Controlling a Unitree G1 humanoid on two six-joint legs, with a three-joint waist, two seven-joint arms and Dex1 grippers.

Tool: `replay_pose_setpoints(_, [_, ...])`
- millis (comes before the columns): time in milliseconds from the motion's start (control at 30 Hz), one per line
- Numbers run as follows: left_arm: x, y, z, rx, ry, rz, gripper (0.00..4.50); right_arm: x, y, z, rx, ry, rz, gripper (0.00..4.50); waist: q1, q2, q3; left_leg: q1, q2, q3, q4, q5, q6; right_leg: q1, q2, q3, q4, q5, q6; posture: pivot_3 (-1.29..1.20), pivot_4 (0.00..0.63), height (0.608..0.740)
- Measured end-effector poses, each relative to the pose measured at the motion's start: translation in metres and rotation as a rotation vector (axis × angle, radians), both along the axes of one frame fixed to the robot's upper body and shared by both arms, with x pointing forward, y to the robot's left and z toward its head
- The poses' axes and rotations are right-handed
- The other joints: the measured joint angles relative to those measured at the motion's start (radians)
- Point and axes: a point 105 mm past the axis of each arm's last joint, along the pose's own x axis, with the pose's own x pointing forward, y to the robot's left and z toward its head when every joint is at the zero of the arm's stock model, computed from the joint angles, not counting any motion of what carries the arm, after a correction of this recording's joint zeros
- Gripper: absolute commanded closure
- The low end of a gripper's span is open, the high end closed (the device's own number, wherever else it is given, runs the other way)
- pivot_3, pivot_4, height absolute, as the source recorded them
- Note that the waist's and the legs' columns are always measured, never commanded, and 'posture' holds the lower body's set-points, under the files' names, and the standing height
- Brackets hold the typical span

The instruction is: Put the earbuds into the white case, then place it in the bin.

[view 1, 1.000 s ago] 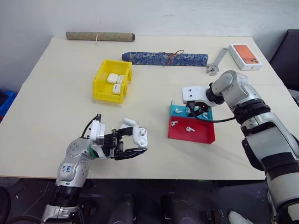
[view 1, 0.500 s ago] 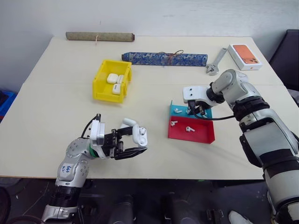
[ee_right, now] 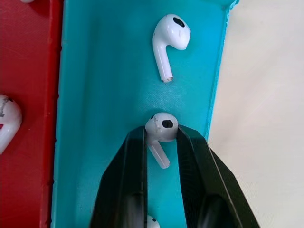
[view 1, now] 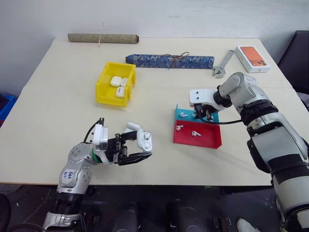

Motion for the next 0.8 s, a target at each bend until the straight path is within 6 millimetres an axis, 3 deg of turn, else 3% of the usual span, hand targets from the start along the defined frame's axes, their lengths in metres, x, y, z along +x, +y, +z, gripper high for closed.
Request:
replay_pose_setpoints(233, [0.0, 0.0, 0.0, 0.003, 0.0, -0.002, 1.66, 0.001, -0.001, 0.0, 0.019, 0.002, -0.022, 4.04, 0.0, 0.0, 0.0, 0.0, 0.0, 0.0, 0.0, 0.0, 0.0, 0.0, 0.0, 0.0, 0.0, 0.0, 0.0, 0.0, 0.15, 0.74])
replay_pose_setpoints(367, [0.002, 0.005, 0.003, 0.04, -0.005, -0.018, 1.66, 0.001, -0.008, 0.008, 0.114, 0.01, -0.088, 4.04, 0.001, 0.0, 0.0, 0.0, 0.0, 0.0, 0.0, 0.0, 0.0, 0.0, 0.0, 0.0, 0.0, 0.0, 0.0, 0.0, 0.15, 0.74])
replay_pose_setpoints(500, [0.01, 0.018, 0.012, 0.08, -0.026, -0.011, 1.66, -0.012, -0.008, 0.054, 0.401, 0.033, -0.069, 4.04, 0.007, 0.0, 0.0, -0.001, 0.0, 0.0, -0.001, 0.0, 0.0, 0.0, 0.0, -0.001, 0.001, 0.0, 0.0, 0.0, 0.15, 0.74])
replay_pose_setpoints(567, [0.013, 0.023, 0.016, 0.094, -0.01, -0.044, 1.66, -0.028, -0.002, 0.088, 0.673, 0.068, -0.044, 4.04, 0.009, 0.0, 0.0, -0.002, 0.0, -0.001, -0.001, 0.0, 0.001, 0.0, 0.0, -0.001, 0.0, 0.0, 0.0, 0.0, 0.15, 0.74])
replay_pose_setpoints(667, [0.018, 0.027, 0.024, 0.097, -0.006, -0.066, 1.66, -0.051, 0.011, 0.12, 0.933, 0.134, 0.029, 4.04, 0.01, 0.0, 0.0, -0.002, 0.0, -0.001, -0.001, 0.0, 0.001, 0.0, 0.0, -0.002, 0.0, 0.0, 0.0, 0.0, 0.15, 0.74])
replay_pose_setpoints(800, [0.027, 0.034, 0.037, 0.081, -0.023, -0.052, 1.66, -0.085, 0.027, 0.131, 1.151, 0.292, 0.089, 4.04, 0.007, 0.0, 0.0, -0.003, 0.0, -0.001, -0.001, 0.0, 0.001, 0.0, 0.0, -0.002, 0.0, 0.0, 0.0, 0.0, 0.15, 0.74])
